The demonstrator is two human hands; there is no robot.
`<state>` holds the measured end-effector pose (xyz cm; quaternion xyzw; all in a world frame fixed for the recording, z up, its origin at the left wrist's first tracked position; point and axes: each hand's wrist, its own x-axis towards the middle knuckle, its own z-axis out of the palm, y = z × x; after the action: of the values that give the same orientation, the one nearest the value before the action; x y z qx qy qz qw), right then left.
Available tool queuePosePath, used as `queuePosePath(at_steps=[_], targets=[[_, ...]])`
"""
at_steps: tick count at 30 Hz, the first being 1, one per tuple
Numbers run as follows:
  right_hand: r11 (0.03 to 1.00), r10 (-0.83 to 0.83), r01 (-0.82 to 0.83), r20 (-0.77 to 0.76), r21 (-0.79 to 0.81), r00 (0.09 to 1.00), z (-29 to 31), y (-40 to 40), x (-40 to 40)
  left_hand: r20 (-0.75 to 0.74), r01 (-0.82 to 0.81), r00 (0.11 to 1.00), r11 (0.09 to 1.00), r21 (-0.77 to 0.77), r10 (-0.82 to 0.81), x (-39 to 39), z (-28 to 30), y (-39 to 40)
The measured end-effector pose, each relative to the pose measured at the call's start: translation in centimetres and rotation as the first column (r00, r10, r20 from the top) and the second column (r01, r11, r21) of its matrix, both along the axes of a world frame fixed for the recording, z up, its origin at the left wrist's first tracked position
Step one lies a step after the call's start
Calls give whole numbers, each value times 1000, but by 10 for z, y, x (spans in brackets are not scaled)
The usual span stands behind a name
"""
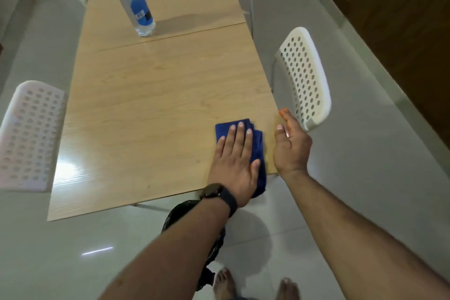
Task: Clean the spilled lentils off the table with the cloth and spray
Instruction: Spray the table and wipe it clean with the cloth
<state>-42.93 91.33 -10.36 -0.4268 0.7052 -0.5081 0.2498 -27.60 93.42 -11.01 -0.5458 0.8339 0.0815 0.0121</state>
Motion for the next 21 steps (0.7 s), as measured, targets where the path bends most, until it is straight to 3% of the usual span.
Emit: queuePosePath(at_steps=[3,5,7,9,21], targets=[[993,-100,71,384,91,918,4,-6,-14,14,-13,1000,1000,2,13,2,0,3],[986,-162,100,647,132,745,3,-9,-28,24,-53,998,999,-7,54,-6,-2,-13],[983,-182,95,794,155,580,2,-9,-40,15,-106,994,994,8,106,-27,0,-37],[982,-178,40,834,184,522,0,3,-53,30,-137,990,990,26,136,-56,2,-52],[932,-263,-48,761,360,593,-6,95,-100,93,-43,995,997,59,38,-111,8,24]])
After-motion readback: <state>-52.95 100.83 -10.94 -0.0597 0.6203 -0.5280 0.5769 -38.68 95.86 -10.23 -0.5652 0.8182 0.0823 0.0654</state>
